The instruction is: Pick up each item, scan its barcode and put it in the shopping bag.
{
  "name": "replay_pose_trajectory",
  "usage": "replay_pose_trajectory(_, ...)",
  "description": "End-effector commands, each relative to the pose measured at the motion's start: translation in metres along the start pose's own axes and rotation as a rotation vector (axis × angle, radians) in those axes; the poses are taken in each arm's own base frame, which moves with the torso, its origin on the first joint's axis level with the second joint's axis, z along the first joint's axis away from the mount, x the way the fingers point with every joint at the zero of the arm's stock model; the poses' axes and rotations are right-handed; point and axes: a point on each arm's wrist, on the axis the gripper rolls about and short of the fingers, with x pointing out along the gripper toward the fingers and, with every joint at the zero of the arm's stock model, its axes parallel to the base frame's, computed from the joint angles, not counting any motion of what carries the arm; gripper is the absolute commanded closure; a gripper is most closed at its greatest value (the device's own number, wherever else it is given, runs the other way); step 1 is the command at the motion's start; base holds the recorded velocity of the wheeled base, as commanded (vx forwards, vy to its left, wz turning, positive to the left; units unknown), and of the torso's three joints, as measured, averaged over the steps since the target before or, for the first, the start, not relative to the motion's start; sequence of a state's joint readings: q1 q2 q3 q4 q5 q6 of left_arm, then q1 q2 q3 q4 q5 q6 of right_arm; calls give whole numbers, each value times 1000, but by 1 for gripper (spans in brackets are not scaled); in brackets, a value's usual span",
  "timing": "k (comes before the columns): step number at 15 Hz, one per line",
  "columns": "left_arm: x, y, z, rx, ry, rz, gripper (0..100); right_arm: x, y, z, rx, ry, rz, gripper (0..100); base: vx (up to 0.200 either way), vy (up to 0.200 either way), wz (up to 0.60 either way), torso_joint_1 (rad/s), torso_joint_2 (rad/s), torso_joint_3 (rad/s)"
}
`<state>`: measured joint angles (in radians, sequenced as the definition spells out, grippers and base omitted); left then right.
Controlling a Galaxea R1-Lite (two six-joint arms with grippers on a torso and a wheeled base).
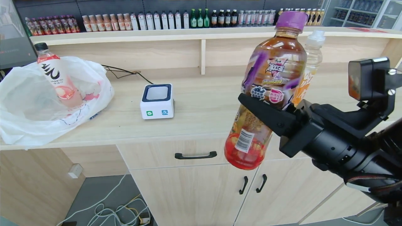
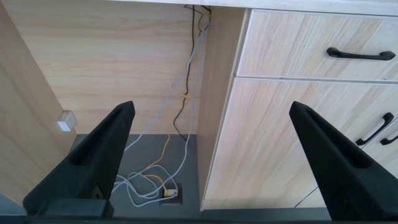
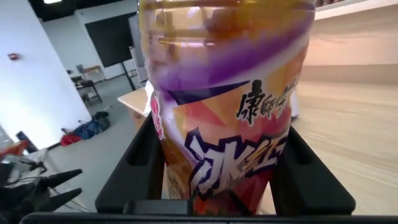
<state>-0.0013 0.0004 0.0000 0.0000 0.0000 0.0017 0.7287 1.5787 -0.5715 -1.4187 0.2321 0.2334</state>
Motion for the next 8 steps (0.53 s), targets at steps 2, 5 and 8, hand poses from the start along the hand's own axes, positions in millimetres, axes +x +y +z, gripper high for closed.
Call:
replay_pose_trajectory(2, 0, 0, 0, 1, 0, 0, 0, -2, -6, 4, -85, -7, -99, 100, 0, 0, 0, 0, 0, 0)
replay_pose_trajectory(5, 0, 0, 0, 0, 0, 0, 0, 0, -13, 5, -213, -25, -274, 100, 0, 0, 0, 0, 0, 0)
replay_pose_trajectory(8, 0, 0, 0, -2, 0, 1, 0, -2, -24, 12, -300, -21, -389, 100, 0, 0, 0, 0, 0, 0)
